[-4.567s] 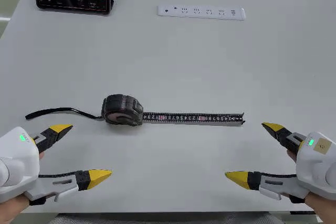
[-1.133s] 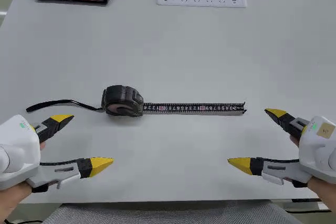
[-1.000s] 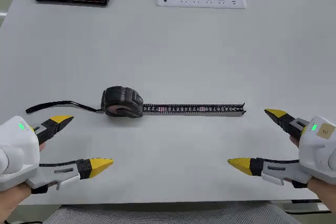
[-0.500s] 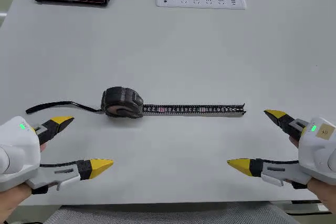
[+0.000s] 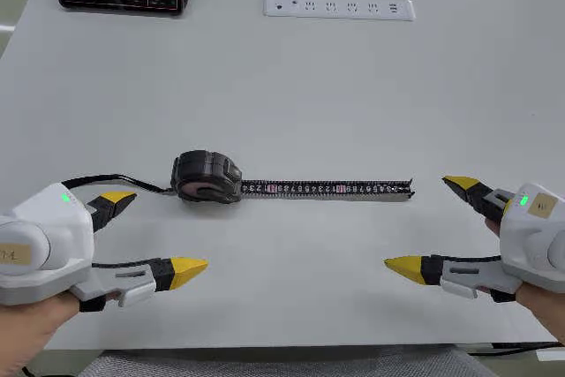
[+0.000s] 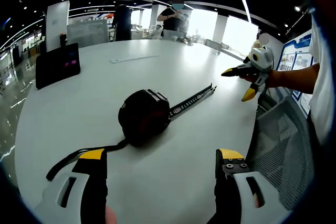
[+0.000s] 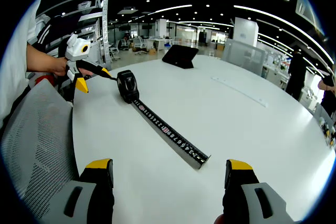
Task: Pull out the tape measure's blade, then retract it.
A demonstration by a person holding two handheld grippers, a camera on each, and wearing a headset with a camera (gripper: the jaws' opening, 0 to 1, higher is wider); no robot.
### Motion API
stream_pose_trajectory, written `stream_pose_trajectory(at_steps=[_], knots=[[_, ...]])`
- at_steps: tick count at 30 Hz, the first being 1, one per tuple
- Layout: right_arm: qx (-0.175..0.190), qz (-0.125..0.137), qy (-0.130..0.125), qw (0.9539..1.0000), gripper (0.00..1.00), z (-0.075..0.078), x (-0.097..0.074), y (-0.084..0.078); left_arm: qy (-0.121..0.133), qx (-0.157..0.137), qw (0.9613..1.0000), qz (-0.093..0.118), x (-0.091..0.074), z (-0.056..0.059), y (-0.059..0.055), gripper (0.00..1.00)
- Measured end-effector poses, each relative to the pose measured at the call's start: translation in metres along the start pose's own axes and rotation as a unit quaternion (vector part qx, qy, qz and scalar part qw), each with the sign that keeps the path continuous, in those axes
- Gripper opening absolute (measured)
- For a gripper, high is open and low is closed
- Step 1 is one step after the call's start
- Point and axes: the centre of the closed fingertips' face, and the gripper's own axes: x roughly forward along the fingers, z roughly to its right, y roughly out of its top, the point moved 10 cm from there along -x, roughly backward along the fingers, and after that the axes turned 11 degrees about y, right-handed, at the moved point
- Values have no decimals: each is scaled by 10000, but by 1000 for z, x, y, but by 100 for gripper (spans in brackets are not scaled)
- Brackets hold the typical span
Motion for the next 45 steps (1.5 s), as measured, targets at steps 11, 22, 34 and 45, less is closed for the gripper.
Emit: stream_pose_trajectory(at_steps=[11,22,34,45], knots=[[-63,-155,153,9997,77,11,-1,2,133,-223,9997,36,11,1,9,82],[-242,-331,220,9989,75,20,1,6,305,-514,9982,67,27,4,15,81],[-414,-572,309,9970,74,36,0,5,328,-836,9959,144,42,14,23,80],[-434,-652,372,9962,73,43,-1,2,332,-985,9944,173,47,18,25,79]])
